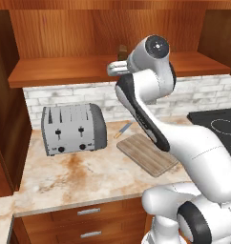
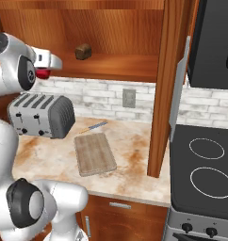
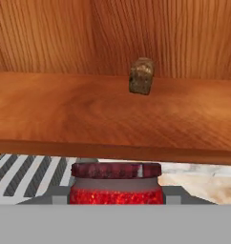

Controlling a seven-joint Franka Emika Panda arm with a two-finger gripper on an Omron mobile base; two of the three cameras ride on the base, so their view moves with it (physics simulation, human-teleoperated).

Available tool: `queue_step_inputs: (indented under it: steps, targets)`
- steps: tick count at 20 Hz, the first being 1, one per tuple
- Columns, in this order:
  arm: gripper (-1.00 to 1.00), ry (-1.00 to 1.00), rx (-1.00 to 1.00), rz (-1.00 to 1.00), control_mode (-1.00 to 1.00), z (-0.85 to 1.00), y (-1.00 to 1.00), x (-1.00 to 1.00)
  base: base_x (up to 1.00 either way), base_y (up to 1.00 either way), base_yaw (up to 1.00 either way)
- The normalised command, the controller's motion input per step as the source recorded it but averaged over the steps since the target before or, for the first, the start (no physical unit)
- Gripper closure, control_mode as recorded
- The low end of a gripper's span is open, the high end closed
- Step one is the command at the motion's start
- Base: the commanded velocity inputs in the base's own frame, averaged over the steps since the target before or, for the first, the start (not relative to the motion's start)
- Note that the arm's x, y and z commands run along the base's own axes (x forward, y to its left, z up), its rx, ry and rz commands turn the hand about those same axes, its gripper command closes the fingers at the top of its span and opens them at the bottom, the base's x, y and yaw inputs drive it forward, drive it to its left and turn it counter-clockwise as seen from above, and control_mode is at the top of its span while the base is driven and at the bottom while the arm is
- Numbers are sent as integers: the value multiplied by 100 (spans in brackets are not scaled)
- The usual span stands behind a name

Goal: Pick the bread, place it on the cutting board, pick the jam, place it on the counter, and close the cabinet.

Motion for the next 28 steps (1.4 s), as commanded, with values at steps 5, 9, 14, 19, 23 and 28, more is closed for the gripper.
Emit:
queue_step_inputs:
  steps: [5,9,14,19,23,28]
  targets:
    - [100,-12,0,0,-100,-15,0,-72,0,0,0]
    - [100,-15,0,0,-100,-14,0,-70,0,0,0]
    - [100,-15,0,0,-100,-27,4,-59,0,0,0]
    - [100,-14,0,0,-100,-25,3,-58,0,0,0]
    - [100,-12,0,0,-100,-23,0,-57,0,0,0]
    - [100,-10,0,0,-100,-21,0,-59,0,0,0]
